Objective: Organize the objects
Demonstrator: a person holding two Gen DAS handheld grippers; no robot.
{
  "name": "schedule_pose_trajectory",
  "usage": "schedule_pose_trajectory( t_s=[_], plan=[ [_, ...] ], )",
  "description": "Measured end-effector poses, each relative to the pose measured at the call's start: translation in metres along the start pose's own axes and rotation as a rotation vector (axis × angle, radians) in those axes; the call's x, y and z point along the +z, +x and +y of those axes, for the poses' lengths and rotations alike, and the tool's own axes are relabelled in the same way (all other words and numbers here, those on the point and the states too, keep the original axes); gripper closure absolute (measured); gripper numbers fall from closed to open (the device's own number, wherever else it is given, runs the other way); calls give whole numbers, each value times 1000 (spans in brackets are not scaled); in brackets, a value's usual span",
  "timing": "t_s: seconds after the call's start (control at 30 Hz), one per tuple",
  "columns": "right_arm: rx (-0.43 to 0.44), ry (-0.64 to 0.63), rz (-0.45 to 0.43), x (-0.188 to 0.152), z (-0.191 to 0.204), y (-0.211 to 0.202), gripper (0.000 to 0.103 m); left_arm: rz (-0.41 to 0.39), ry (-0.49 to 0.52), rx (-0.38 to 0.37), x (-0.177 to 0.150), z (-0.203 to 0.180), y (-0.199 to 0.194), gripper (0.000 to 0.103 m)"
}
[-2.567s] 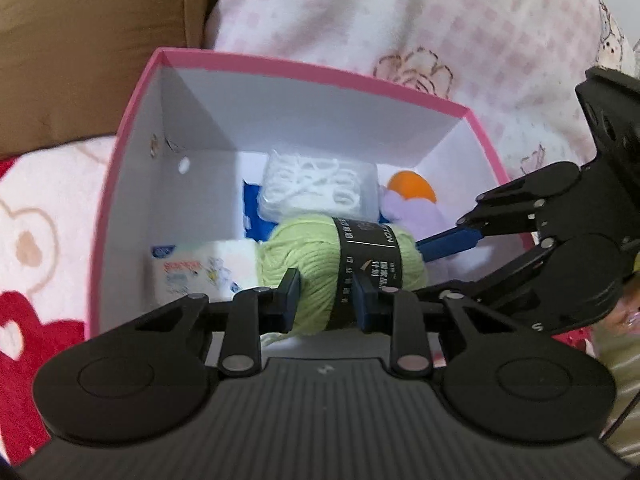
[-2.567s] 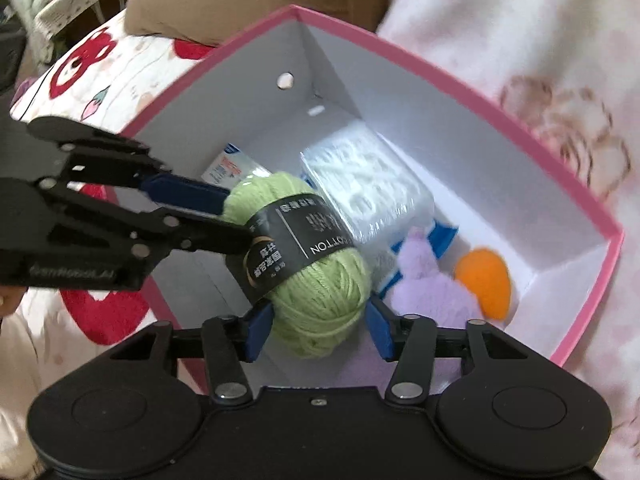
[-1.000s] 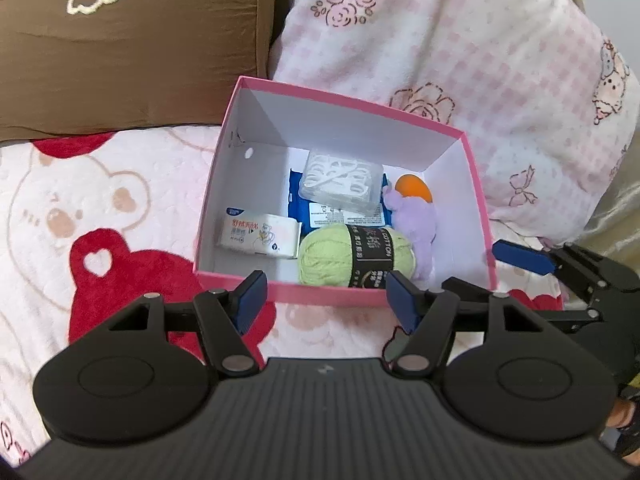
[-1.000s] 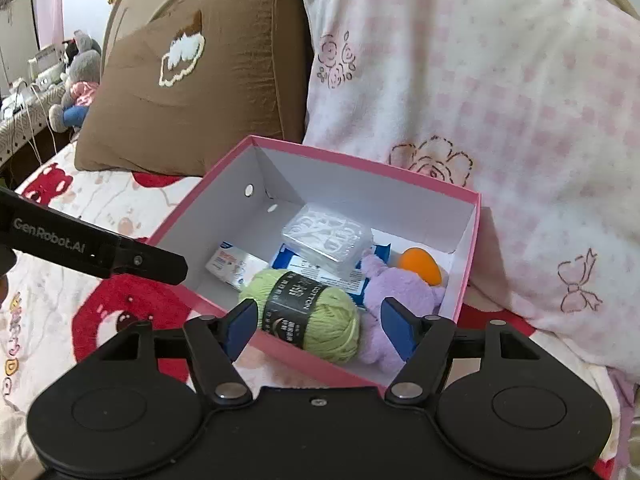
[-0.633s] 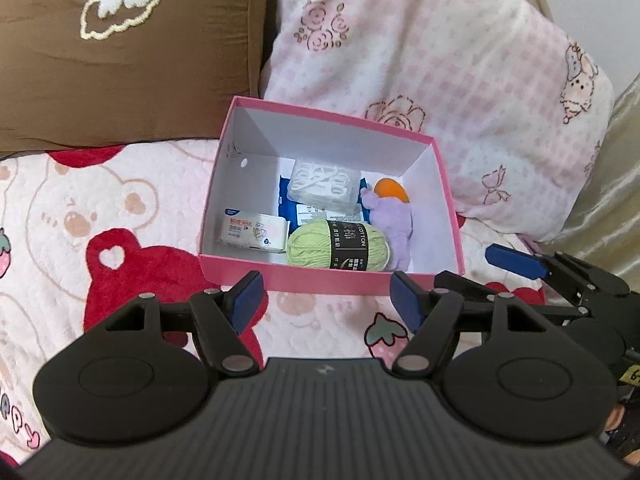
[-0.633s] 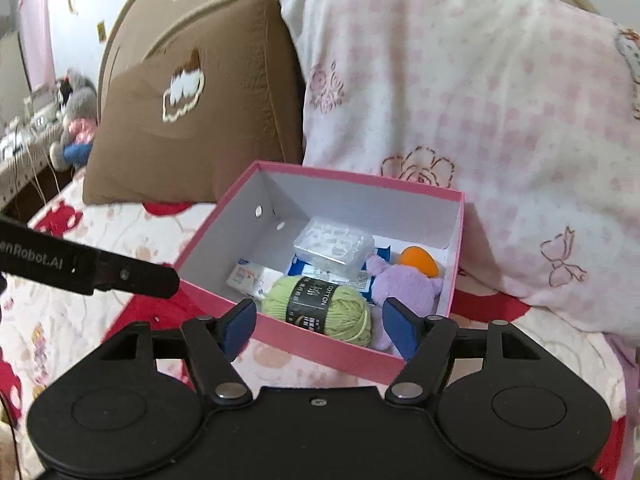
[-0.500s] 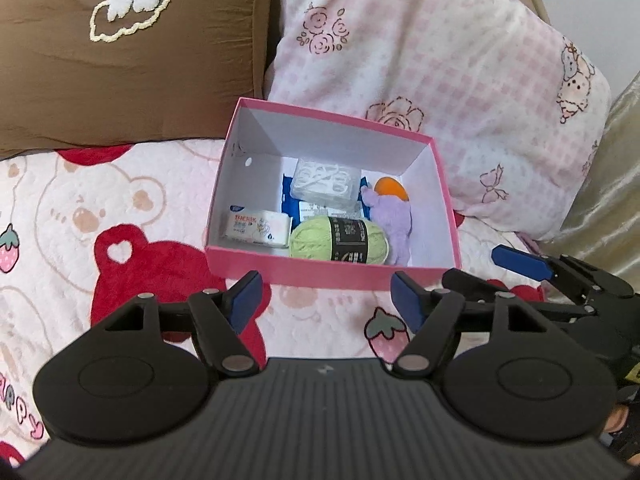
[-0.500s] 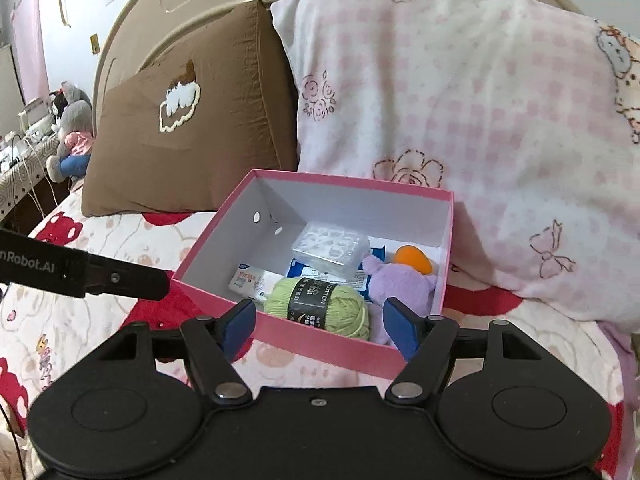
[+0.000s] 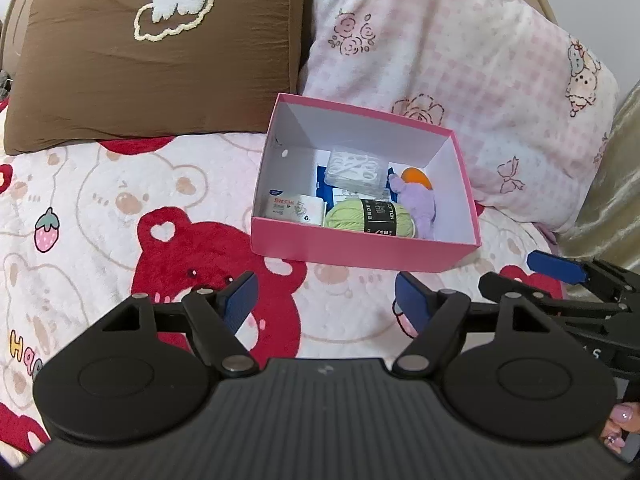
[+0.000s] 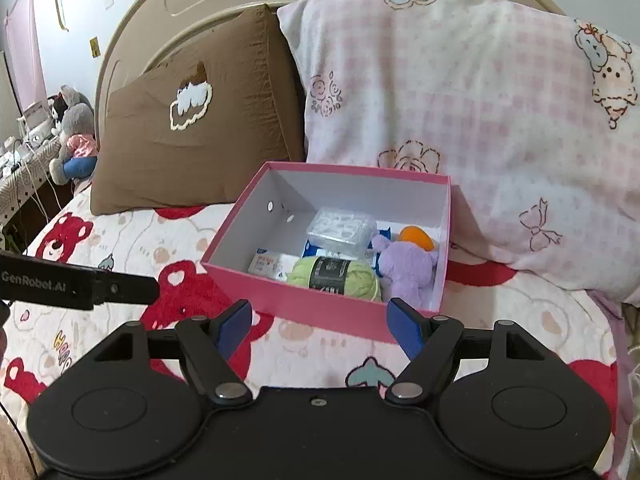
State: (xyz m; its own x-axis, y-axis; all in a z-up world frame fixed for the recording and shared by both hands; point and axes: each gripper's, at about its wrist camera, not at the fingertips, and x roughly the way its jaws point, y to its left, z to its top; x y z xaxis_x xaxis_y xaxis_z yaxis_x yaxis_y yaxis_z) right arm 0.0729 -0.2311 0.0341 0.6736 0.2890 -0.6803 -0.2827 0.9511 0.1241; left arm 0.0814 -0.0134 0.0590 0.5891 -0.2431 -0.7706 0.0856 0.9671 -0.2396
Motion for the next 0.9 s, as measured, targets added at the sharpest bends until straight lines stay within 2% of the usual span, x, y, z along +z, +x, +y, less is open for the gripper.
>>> schedule_pose_trajectory(
  t_s=[0.17,0.27,0.5,0.6,0.7,0.9],
  plan=[
    [-7,6,20,-6,5,-5,24,-2,0,-8,-7,2,-6,27],
    [-12,14,31,-10,6,-8,19,-4,4,-6,-9,1,-7,25],
    [-99,-22,31,-19,15,-17,13,6,41,3,-16,-4,-9,20],
    [-108,-8,42,-21,15,-17,11,12,52,12,-17,-6,-8,15],
    [-122,17,68,-23,13,-15,7,18,57,26,-18,-6,-6,0],
    [-121,33,79,-29,12,-17,7,77,80,88,-21,-4,6,0]
  ],
)
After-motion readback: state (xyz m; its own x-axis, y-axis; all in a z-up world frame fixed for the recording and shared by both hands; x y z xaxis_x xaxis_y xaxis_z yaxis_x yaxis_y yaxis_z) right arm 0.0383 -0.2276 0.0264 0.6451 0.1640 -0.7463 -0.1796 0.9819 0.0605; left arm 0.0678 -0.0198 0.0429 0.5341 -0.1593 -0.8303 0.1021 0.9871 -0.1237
